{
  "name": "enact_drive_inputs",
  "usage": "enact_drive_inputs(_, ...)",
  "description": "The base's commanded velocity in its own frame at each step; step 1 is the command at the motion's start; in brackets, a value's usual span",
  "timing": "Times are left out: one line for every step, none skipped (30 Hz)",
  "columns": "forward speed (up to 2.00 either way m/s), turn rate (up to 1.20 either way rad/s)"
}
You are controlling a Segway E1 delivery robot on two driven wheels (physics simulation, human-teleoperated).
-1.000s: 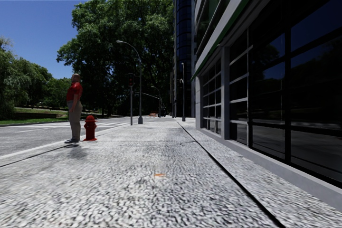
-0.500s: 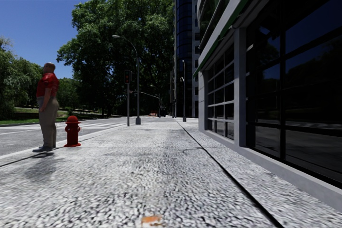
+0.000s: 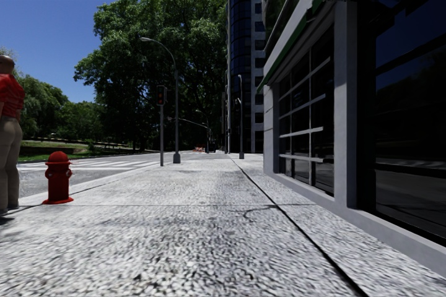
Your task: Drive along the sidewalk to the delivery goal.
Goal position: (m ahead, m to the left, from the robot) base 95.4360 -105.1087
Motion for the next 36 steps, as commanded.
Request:
enact_drive_inputs(2.0, 0.0)
enact_drive_inputs(2.0, 0.0)
enact_drive_inputs(2.0, 0.0)
enact_drive_inputs(2.0, 0.0)
enact_drive_inputs(2.0, 0.0)
enact_drive_inputs(2.0, 0.0)
enact_drive_inputs(2.0, 0.0)
enact_drive_inputs(2.0, 0.0)
enact_drive_inputs(2.0, 0.0)
enact_drive_inputs(2.0, 0.0)
enact_drive_inputs(2.0, 0.0)
enact_drive_inputs(2.0, 0.0)
enact_drive_inputs(2.0, 0.0)
enact_drive_inputs(2.0, 0.0)
enact_drive_inputs(2.0, 0.0)
enact_drive_inputs(2.0, 0.0)
enact_drive_inputs(2.0, 0.0)
enact_drive_inputs(2.0, 0.0)
enact_drive_inputs(2.0, 0.0)
enact_drive_inputs(2.0, 0.0)
enact_drive_inputs(2.0, 0.0)
enact_drive_inputs(2.0, 0.0)
enact_drive_inputs(2.0, 0.0)
enact_drive_inputs(2.0, 0.0)
enact_drive_inputs(2.0, 0.0)
enact_drive_inputs(2.0, 0.0)
enact_drive_inputs(2.0, 0.0)
enact_drive_inputs(2.0, 0.0)
enact_drive_inputs(2.0, 0.0)
enact_drive_inputs(2.0, 0.0)
enact_drive_inputs(2.0, 0.0)
enact_drive_inputs(2.0, 0.0)
enact_drive_inputs(2.0, 0.0)
enact_drive_inputs(2.0, 0.0)
enact_drive_inputs(2.0, 0.0)
enact_drive_inputs(2.0, 0.0)
